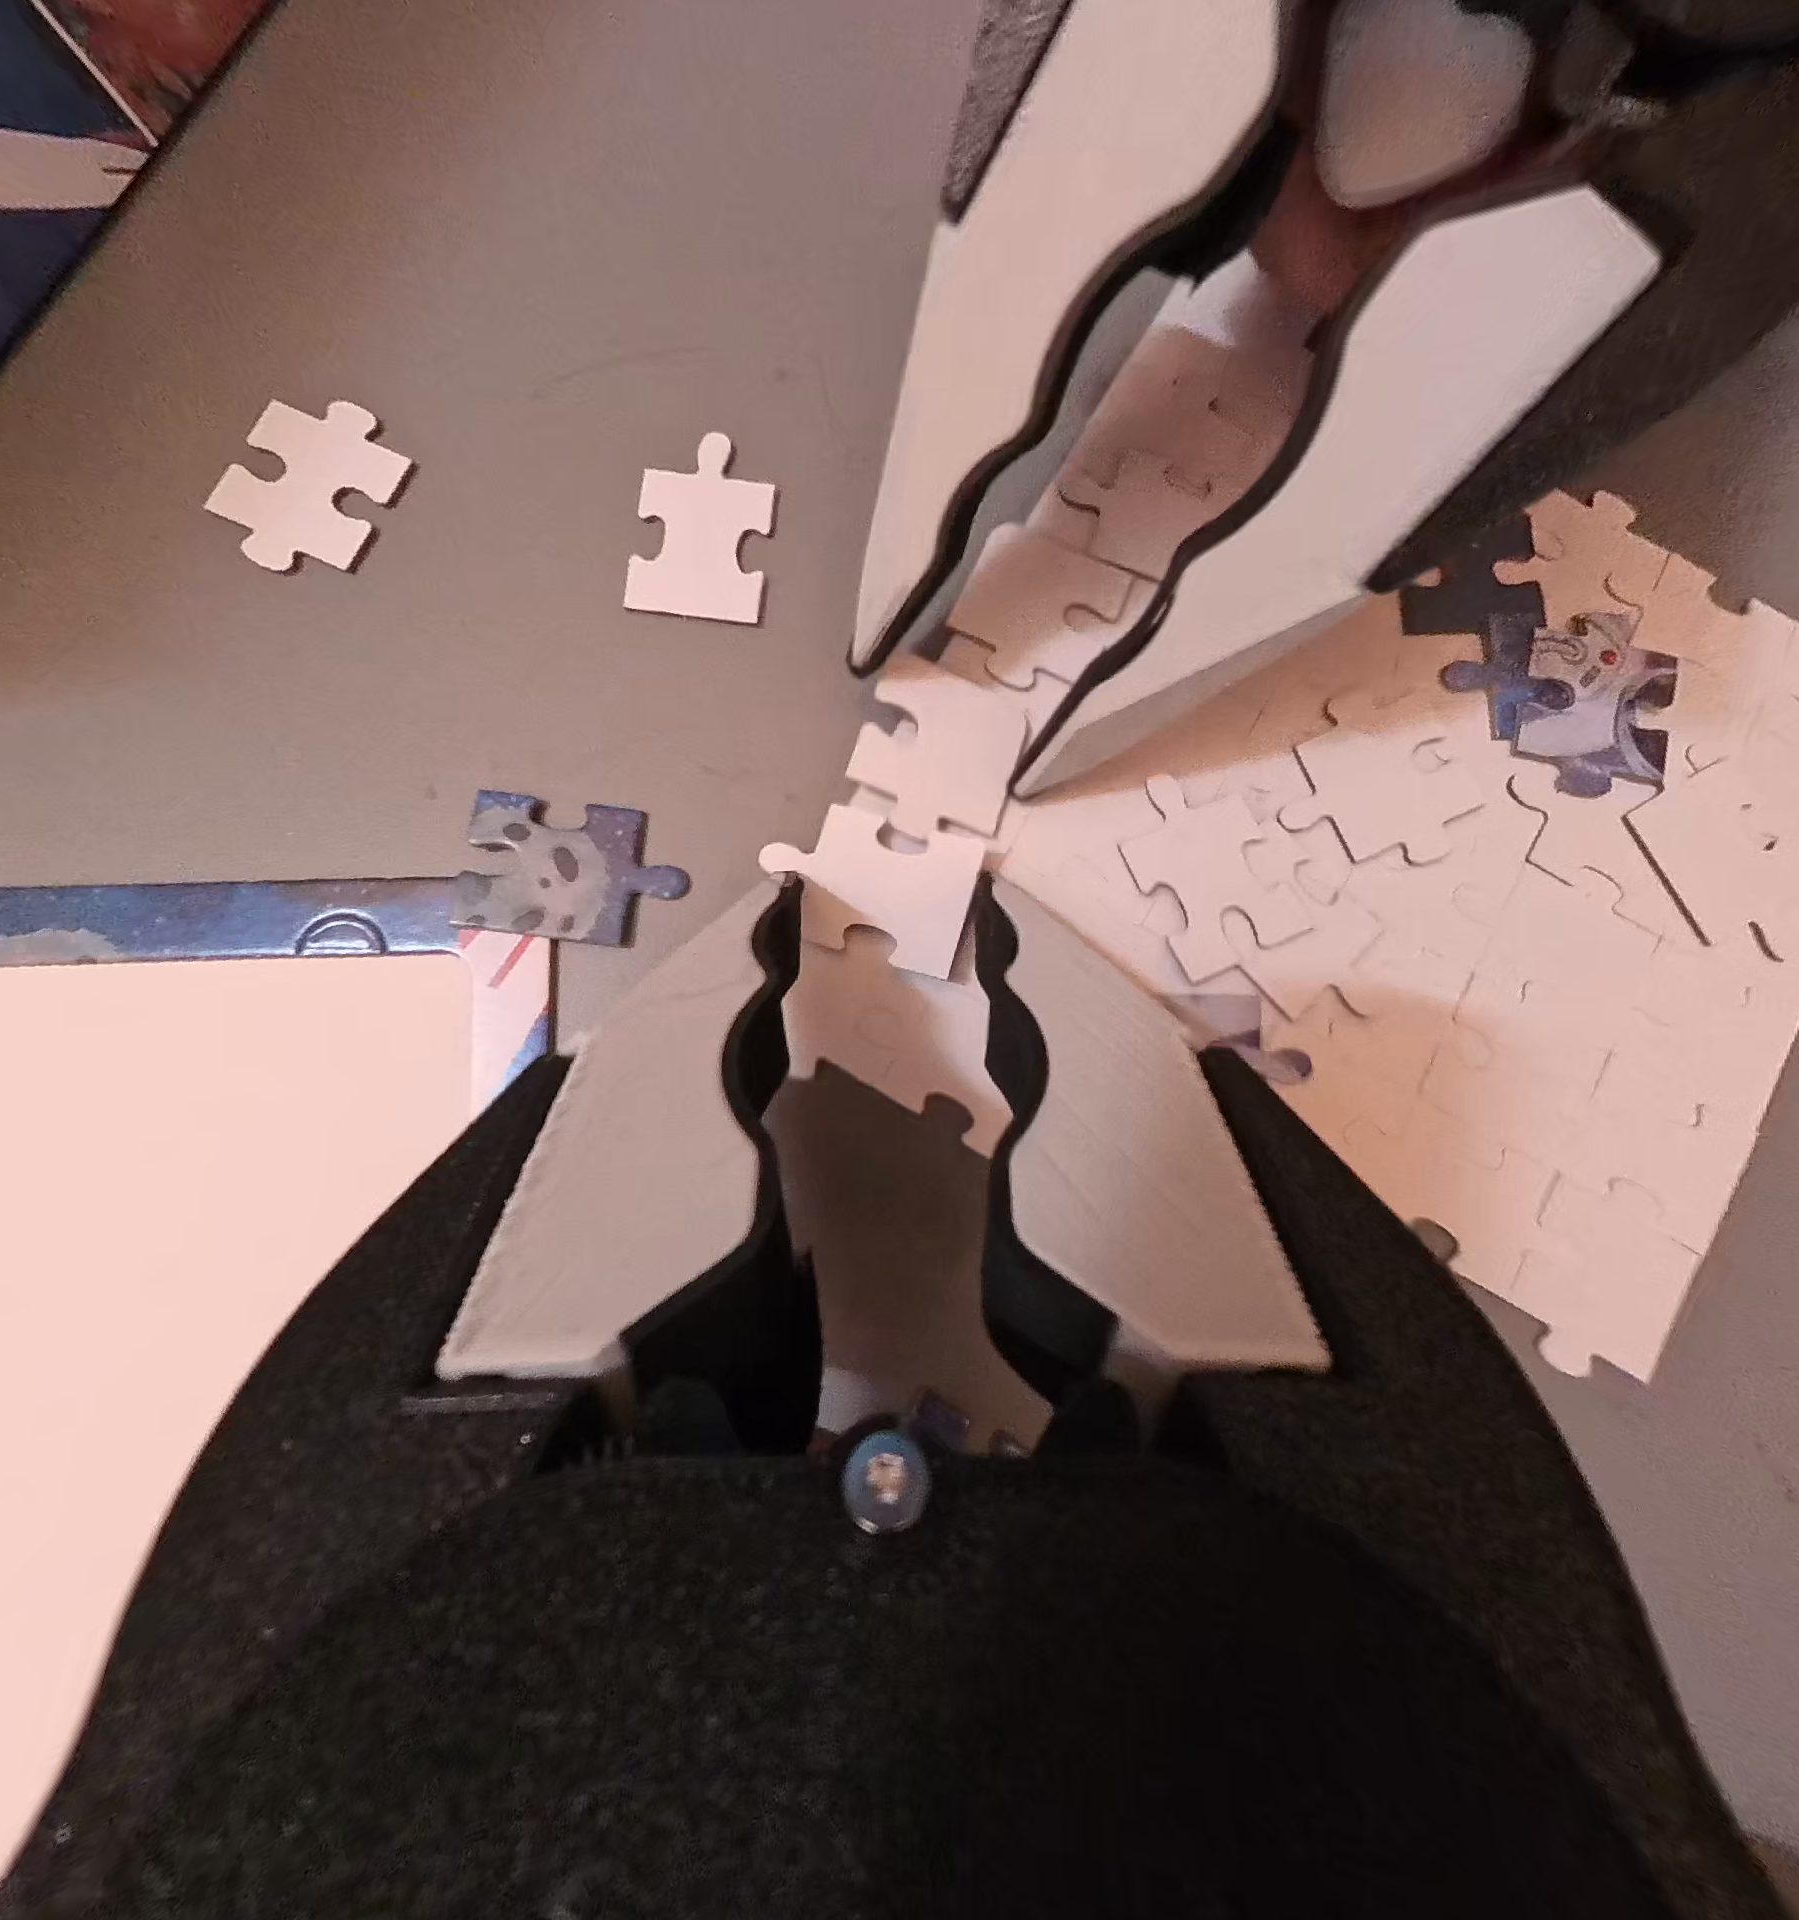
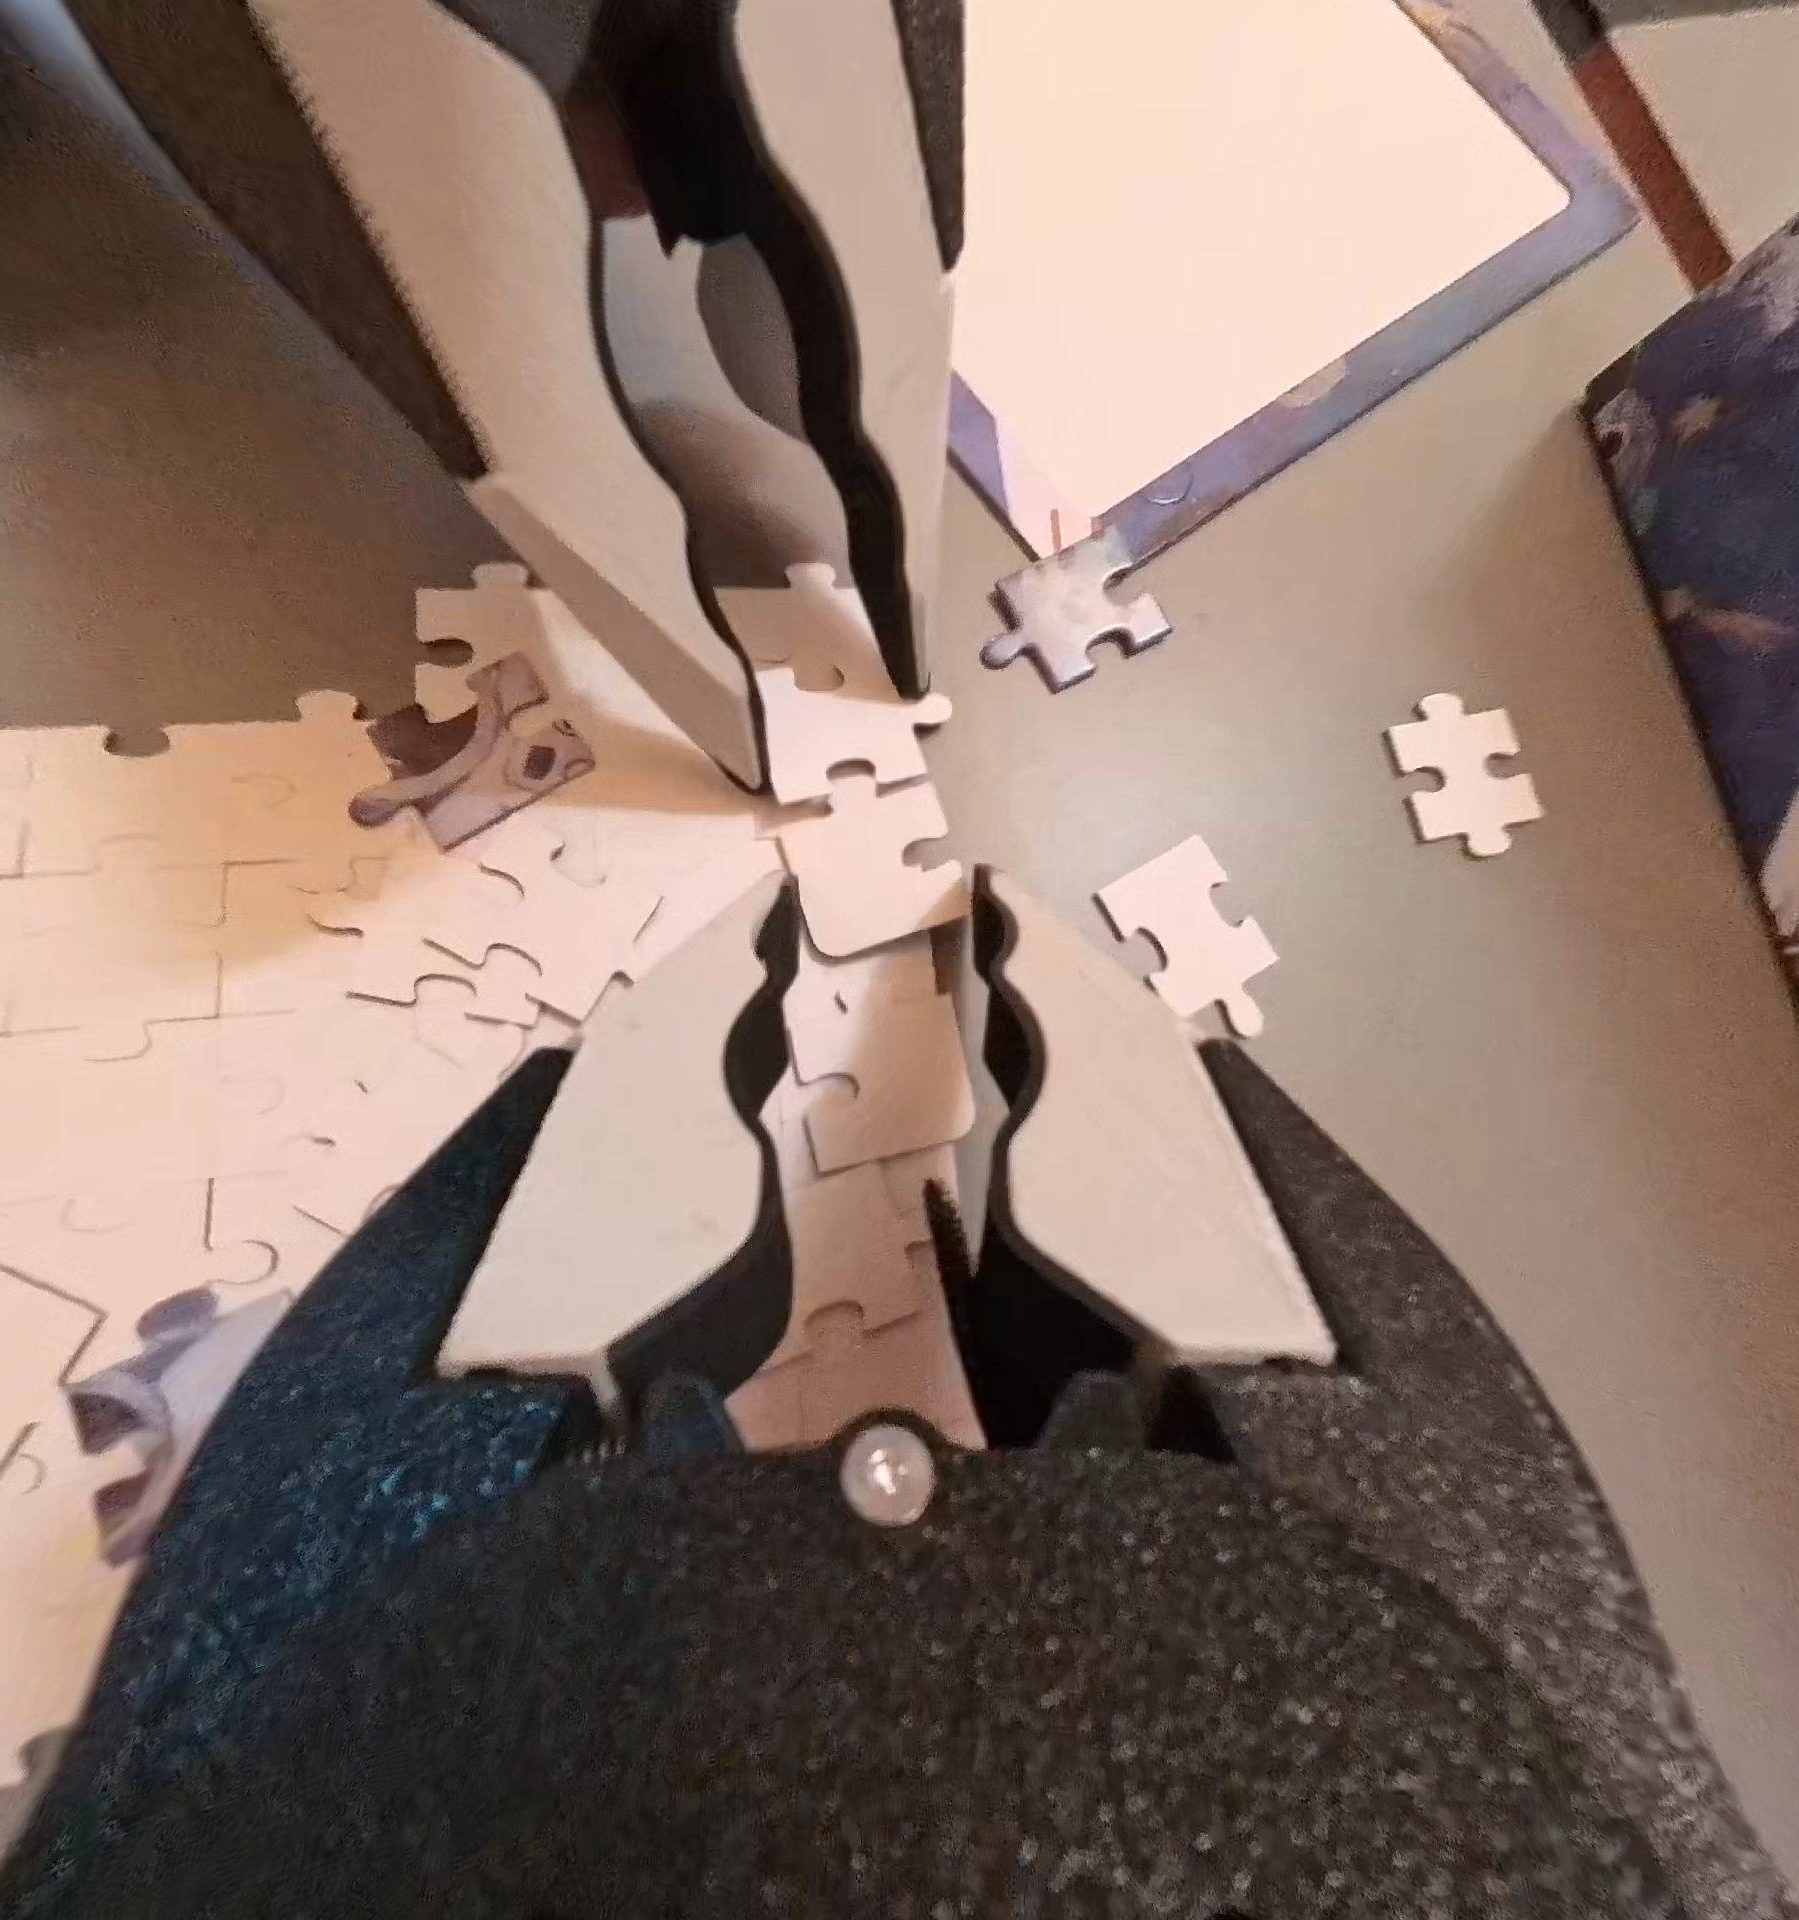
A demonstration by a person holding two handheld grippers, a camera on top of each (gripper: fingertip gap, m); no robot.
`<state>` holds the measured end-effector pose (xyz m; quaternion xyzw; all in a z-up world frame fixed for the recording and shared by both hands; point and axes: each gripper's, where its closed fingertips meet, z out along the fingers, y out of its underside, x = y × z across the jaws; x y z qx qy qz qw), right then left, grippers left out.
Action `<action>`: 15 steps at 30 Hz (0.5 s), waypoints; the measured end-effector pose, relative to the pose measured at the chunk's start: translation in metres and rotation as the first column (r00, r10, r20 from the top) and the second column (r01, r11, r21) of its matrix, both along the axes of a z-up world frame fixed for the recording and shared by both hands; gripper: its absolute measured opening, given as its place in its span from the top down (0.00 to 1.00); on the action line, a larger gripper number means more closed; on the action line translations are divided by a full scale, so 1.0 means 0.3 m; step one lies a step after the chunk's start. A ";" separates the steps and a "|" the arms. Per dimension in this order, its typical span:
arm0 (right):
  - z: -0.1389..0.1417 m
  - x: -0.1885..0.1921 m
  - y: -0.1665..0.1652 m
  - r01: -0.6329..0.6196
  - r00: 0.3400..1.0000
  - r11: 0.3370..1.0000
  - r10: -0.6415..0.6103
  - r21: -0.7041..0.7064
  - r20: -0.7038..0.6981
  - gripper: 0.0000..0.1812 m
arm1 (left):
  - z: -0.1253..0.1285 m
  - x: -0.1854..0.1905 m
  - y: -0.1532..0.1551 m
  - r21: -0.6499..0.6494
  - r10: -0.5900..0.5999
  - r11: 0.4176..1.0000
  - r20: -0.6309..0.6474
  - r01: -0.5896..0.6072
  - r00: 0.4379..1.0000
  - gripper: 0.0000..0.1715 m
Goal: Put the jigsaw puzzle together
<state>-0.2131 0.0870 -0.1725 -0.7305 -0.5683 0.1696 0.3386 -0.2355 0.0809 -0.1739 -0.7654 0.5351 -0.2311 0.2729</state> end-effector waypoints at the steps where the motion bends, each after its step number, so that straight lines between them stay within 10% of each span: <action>1: 0.006 0.010 0.001 -0.003 1.000 0.999 0.002 0.048 0.026 0.82 | 0.006 -0.003 0.000 -0.008 0.004 1.000 0.010 -0.004 1.000 0.81; 7: 0.097 0.142 0.085 0.143 0.987 0.959 -0.155 0.244 0.032 0.82 | 0.060 -0.054 0.002 -0.097 0.040 0.995 0.092 -0.031 0.995 0.81; 11: 0.034 0.295 0.149 0.340 0.936 0.936 -0.347 0.095 0.066 0.70 | 0.068 -0.185 -0.060 -0.169 0.032 0.985 -0.009 -0.033 0.999 0.80; 15: 0.073 0.215 0.090 0.248 0.968 0.968 -0.247 0.027 -0.038 0.73 | 0.074 -0.222 -0.073 -0.106 0.029 0.994 -0.068 -0.036 0.997 0.60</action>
